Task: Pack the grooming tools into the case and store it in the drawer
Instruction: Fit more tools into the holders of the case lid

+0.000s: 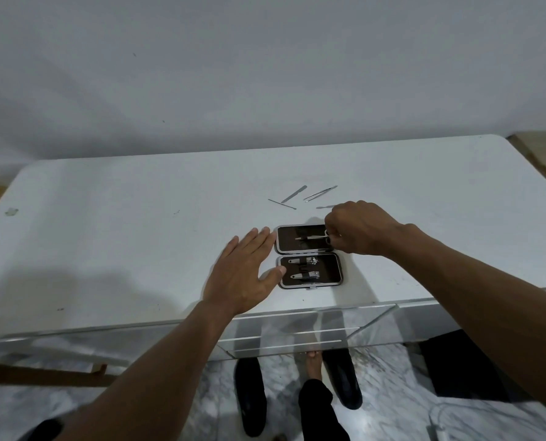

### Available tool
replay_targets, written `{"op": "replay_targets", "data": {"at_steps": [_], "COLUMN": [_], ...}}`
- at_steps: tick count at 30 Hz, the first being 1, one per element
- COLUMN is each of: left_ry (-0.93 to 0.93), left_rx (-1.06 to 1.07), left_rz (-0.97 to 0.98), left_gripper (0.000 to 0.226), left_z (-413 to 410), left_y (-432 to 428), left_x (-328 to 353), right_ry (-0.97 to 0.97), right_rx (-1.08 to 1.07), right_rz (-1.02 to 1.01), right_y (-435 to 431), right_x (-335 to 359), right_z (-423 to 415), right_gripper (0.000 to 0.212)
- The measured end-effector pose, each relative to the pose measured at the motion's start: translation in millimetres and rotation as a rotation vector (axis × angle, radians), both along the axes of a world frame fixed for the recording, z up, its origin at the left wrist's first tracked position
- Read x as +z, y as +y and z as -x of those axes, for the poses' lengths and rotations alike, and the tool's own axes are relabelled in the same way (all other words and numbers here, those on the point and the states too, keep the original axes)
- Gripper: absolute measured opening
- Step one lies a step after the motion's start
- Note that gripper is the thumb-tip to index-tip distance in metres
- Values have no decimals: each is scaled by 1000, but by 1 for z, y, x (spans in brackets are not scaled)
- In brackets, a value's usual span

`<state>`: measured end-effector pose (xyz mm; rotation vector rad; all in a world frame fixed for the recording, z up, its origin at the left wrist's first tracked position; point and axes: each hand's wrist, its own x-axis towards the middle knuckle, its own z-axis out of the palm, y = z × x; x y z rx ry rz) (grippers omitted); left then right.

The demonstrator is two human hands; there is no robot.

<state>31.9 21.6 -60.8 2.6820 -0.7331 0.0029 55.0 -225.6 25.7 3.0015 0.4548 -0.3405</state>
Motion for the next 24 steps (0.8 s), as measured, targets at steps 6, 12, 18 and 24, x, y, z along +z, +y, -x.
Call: {"op": "replay_targets", "data": {"at_steps": [6, 12, 18, 24], "left_ry": [2, -3, -11, -8], "left_rx": [-4, -2, -2, -2], "left_rz": [11, 22, 30, 53], "left_gripper": [68, 67, 66, 66], "left_z": [-1, -1, -2, -2], "left_y": [0, 1, 1, 1], "left_x": [2, 1, -2, -1], "right_ry": [10, 15, 18, 36], "right_rx": [2, -1, 4, -4], "right_rz": [-27, -42, -68, -98], "right_y": [8, 12, 18, 21], "right_x": [-3, -4, -5, -7], "right_z": [-4, -5, -5, -6], "right_gripper": [17, 18, 16, 17]}}
